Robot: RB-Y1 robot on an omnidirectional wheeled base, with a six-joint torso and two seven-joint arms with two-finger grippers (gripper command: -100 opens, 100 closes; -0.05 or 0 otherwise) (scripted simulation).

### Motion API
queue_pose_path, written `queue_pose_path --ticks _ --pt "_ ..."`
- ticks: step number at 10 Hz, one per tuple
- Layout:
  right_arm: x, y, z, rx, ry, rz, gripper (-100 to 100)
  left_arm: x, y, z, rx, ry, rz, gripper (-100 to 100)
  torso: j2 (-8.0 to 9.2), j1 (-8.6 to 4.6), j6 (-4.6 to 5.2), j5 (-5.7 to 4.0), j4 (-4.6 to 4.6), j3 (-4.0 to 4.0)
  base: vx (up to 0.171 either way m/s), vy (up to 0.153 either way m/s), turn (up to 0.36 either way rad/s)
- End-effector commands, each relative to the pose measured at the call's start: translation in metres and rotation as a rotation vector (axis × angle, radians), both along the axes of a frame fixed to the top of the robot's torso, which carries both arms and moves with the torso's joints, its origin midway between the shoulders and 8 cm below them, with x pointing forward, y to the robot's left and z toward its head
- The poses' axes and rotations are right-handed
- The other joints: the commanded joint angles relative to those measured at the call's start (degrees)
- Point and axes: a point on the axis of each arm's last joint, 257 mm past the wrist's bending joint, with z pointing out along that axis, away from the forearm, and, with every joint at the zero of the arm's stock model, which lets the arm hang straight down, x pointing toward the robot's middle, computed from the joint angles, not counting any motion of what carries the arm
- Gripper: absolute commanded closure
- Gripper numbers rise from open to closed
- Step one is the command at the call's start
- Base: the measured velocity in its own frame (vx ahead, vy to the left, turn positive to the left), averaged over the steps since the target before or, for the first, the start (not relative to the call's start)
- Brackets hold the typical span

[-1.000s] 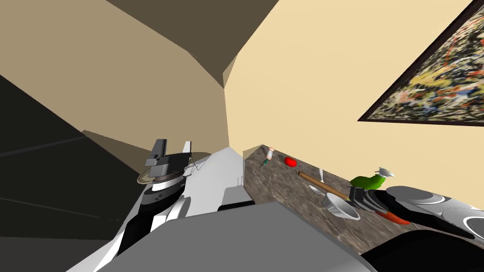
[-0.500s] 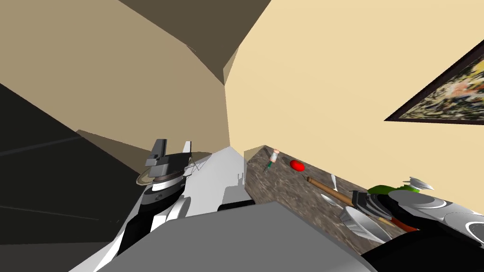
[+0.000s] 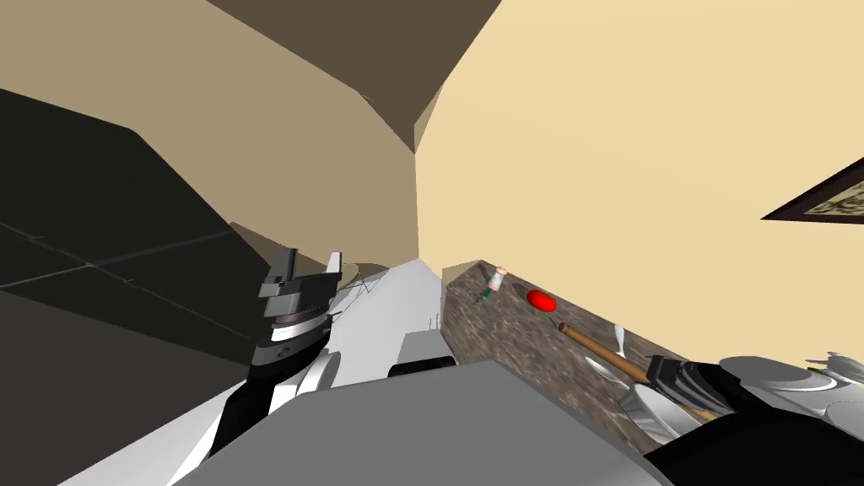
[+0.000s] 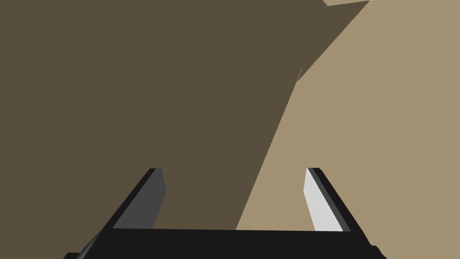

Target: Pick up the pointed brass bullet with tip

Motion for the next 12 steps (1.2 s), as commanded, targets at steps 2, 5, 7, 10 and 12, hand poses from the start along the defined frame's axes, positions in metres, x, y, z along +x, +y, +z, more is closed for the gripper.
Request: queue_pose_path --ticks 2,5,7,10,12 --pt "-0.023 -0.005 -0.006 0.003 0.002 -0.075 -100 0.0 0.0 0.0 0.0 0.0 0.0 0 -0.03 0.04 -0.11 0.01 -0.02 -0.03 -0.101 -0.009 0.321" --pt "-0.058 -0.012 -0.012 0.0 0.002 -0.183 -100 0.0 0.0 0.0 0.0 0.0 0.0 0 0.34 0.01 -0.12 0.01 0.09 0.19 -0.195 -0.001 0.375" --pt "-0.07 -0.013 -0.013 -0.002 0.002 -0.218 -100 0.0 0.0 0.0 0.0 0.0 0.0 0 0.16 -0.06 -0.03 0.0 0.06 0.11 -0.106 -0.001 0.157" --pt "-0.074 -0.015 -0.014 -0.003 0.001 -0.236 100 0.0 0.0 0.0 0.0 0.0 0.0 0 -0.08 -0.08 -0.02 0.0 0.01 -0.03 -0.071 0.007 0.171" --pt "-0.074 -0.014 -0.015 -0.001 0.004 -0.233 100 0.0 0.0 0.0 0.0 0.0 0.0 0 -0.31 -0.14 -0.01 0.01 -0.04 -0.17 -0.003 0.001 0.005"
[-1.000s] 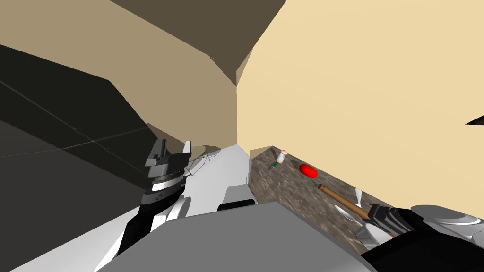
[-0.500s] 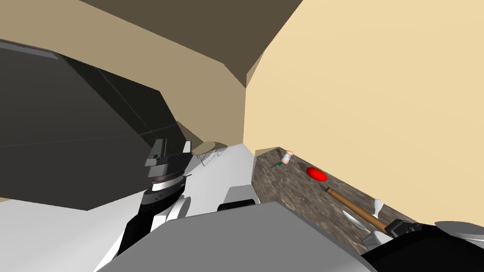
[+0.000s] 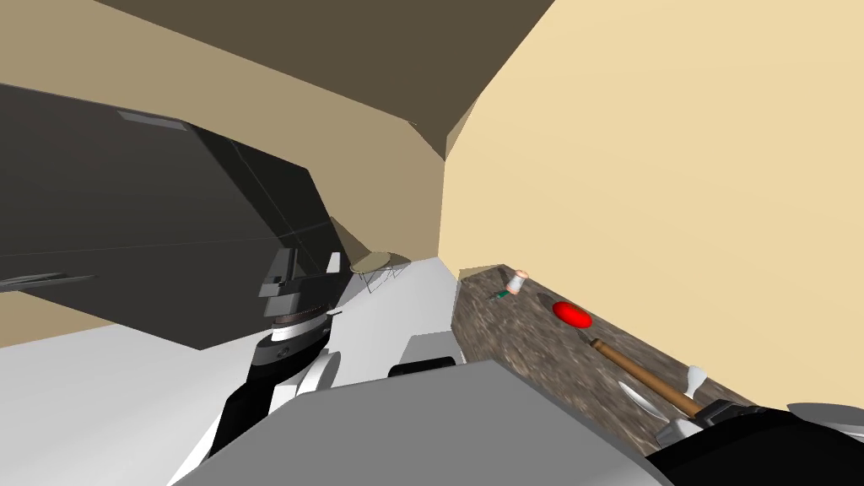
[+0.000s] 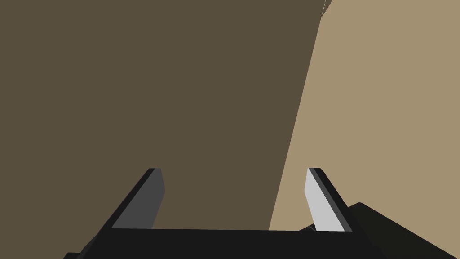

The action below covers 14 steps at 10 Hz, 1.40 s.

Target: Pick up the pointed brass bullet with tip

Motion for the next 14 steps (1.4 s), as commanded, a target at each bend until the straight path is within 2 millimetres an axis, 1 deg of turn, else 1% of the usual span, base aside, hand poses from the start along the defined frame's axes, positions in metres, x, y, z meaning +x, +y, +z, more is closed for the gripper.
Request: queue_pose_path --ticks 1,2,3,4,5,6,7,8,9,11,12,14 --pt "0.0 0.0 0.0 0.0 0.0 0.0 100 0.0 0.0 0.0 0.0 0.0 0.0 0 0.0 0.0 0.0 0.0 0.0 0.0 0.0 0.0 0.0" --pt "0.0 0.0 0.0 0.0 0.0 0.0 100 0.0 0.0 0.0 0.0 0.0 0.0 0 -0.01 0.01 -0.01 0.01 -0.01 -0.01 0.0 0.0 0.0" --pt "0.0 0.0 0.0 0.0 -0.001 -0.001 0 0.0 0.0 0.0 0.0 0.0 0.0 0 -0.02 0.02 -0.02 0.03 -0.01 -0.02 0.0 0.0 0.0" --pt "0.004 0.001 0.002 -0.001 -0.001 0.015 100 0.0 0.0 0.0 0.0 0.0 0.0 0 -0.03 0.03 -0.02 0.04 -0.01 -0.02 0.07 -0.013 -0.28" --pt "0.016 0.002 0.003 0.001 -0.002 0.05 100 0.0 0.0 0.0 0.0 0.0 0.0 0 -0.14 0.02 0.21 0.07 -0.05 -0.08 0.134 -0.009 -0.425" --pt "0.009 -0.004 0.008 -0.014 0.005 0.036 100 0.0 0.0 0.0 0.0 0.0 0.0 0 -0.3 0.05 0.23 0.07 -0.07 -0.17 0.11 0.001 -0.157" --pt "0.027 0.004 0.005 0.003 -0.002 0.086 100 0.0 0.0 0.0 0.0 0.0 0.0 0 -0.32 0.1 0.05 0.13 -0.06 -0.18 0.114 -0.013 -0.204" --pt "0.024 0.01 0.0 0.017 0.008 0.094 100 0.0 0.0 0.0 0.0 0.0 0.0 0 -0.4 0.12 0.01 0.1 -0.06 -0.22 0.087 -0.003 -0.106" --pt "0.027 0.004 0.005 0.003 -0.002 0.086 100 0.0 0.0 0.0 0.0 0.0 0.0 0 -0.38 0.09 -0.06 0.1 -0.06 -0.21 0.031 0.003 0.014" --pt "0.051 0.009 0.009 0.004 -0.002 0.159 100 0.0 0.0 0.0 0.0 0.0 0.0 0 -0.24 0.11 0.08 0.18 -0.04 -0.13 0.106 -0.01 -0.32" --pt "0.062 0.012 0.011 0.004 -0.002 0.195 100 0.0 0.0 0.0 0.0 0.0 0.0 0 -0.39 0.17 0.18 0.19 -0.08 -0.21 0.193 0.012 -0.368" --pt "0.086 0.017 0.016 0.001 -0.002 0.27 100 0.0 0.0 0.0 0.0 0.0 0.0 0 -0.68 0.3 0.06 0.25 -0.13 -0.38 0.194 0.019 -0.383"
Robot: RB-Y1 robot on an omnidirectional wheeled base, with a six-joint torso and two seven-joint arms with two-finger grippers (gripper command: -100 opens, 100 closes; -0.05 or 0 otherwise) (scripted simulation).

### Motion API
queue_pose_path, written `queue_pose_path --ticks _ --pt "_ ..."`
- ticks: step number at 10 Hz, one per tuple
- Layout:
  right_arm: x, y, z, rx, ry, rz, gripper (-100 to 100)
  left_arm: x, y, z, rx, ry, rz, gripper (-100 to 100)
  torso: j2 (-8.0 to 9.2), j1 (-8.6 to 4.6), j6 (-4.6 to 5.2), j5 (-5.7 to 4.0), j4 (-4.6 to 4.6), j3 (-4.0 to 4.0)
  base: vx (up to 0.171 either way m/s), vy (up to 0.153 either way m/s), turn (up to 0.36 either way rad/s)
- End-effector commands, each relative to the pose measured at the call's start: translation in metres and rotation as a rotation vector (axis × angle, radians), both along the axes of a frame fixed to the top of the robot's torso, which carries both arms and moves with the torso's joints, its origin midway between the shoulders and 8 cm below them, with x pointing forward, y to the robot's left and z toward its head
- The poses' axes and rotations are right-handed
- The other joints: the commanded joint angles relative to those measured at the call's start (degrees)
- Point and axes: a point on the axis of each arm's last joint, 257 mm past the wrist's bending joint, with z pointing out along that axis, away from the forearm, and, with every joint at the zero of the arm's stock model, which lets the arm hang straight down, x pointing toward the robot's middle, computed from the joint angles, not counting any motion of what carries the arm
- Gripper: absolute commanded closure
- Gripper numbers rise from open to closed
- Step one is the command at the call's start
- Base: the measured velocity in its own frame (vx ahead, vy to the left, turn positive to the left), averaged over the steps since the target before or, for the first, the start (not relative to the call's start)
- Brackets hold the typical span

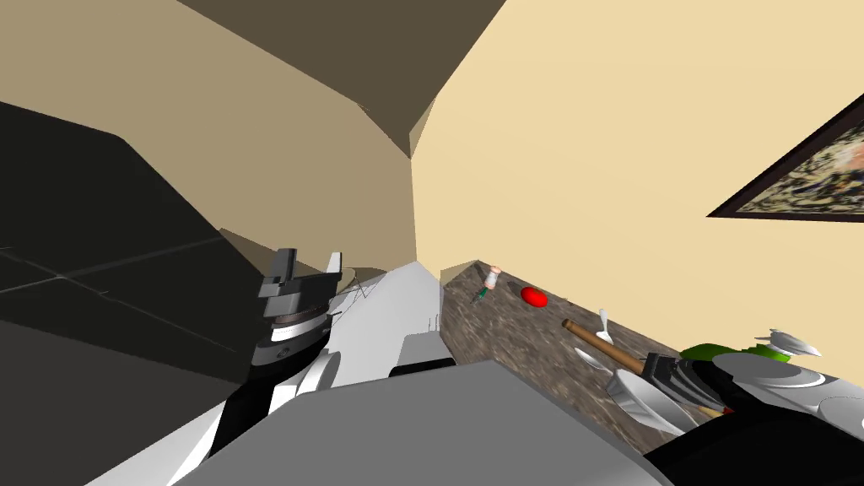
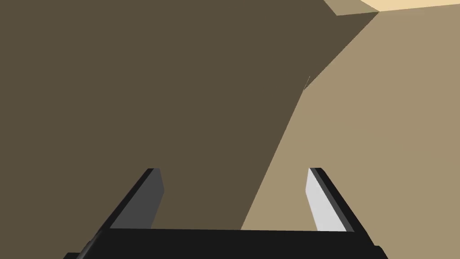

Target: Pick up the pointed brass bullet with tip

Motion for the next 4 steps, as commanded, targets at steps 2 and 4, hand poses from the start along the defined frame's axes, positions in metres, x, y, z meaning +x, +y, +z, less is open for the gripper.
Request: queue_pose_path --ticks 2,4 --pt "0.028 0.005 0.008 -0.011 0.0 0.096 100 0.0 0.0 0.0 0.0 0.0 0.0 0 0.01 -0.01 -0.04 0.01 0.01 0.01 0.167 0.031 -0.362" --pt "0.025 0.006 0.007 -0.006 0.002 0.078 0 0.0 0.0 0.0 0.0 0.0 0.0 0 0.29 0.02 -0.15 0.04 0.06 0.16 0.039 0.017 -0.037"
